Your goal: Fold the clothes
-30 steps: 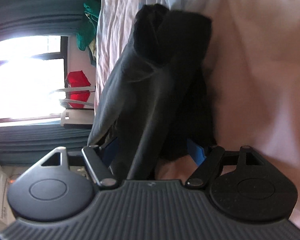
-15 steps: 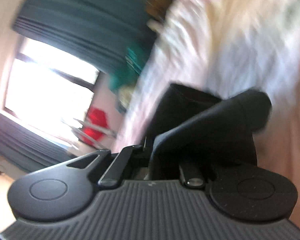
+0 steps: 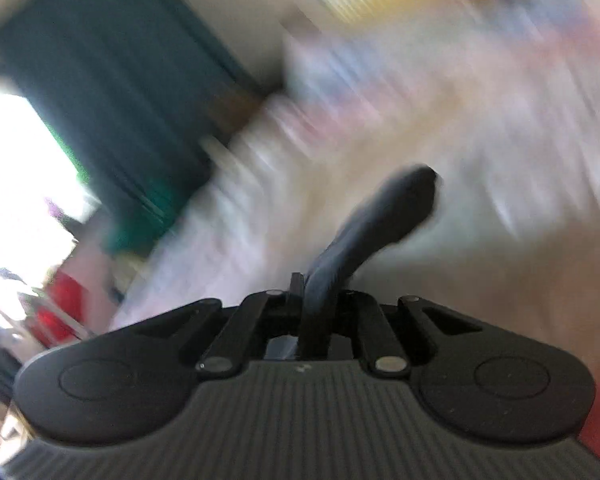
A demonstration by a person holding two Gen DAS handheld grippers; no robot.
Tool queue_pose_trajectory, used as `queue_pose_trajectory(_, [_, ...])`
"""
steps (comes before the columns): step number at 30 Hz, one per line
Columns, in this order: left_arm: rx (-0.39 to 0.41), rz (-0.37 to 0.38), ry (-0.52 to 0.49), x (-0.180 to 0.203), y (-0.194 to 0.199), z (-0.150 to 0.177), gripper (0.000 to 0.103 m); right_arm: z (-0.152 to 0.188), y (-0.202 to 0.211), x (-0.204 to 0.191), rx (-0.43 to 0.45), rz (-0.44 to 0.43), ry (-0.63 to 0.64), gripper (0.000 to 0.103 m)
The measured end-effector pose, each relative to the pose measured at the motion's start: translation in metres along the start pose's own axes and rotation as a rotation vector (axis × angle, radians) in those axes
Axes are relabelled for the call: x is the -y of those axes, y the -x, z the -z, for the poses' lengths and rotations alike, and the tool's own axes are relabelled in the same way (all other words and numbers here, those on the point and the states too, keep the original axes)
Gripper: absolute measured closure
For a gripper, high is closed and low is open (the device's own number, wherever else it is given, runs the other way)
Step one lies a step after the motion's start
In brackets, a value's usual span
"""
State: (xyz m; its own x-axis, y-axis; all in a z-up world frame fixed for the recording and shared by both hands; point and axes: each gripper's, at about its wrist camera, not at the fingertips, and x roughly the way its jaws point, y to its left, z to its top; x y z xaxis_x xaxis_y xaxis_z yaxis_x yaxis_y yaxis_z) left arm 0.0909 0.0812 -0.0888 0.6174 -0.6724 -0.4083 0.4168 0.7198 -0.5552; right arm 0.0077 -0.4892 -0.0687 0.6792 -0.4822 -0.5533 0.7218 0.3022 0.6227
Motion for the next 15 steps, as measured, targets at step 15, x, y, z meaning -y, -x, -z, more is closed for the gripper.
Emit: queue_pose_trajectory(15, [0.123, -0.174, 0.803, -0.126, 0.045, -0.001, 0.021, 0.009, -0.019, 0.010, -0.101, 0.119, -0.064, 0.092])
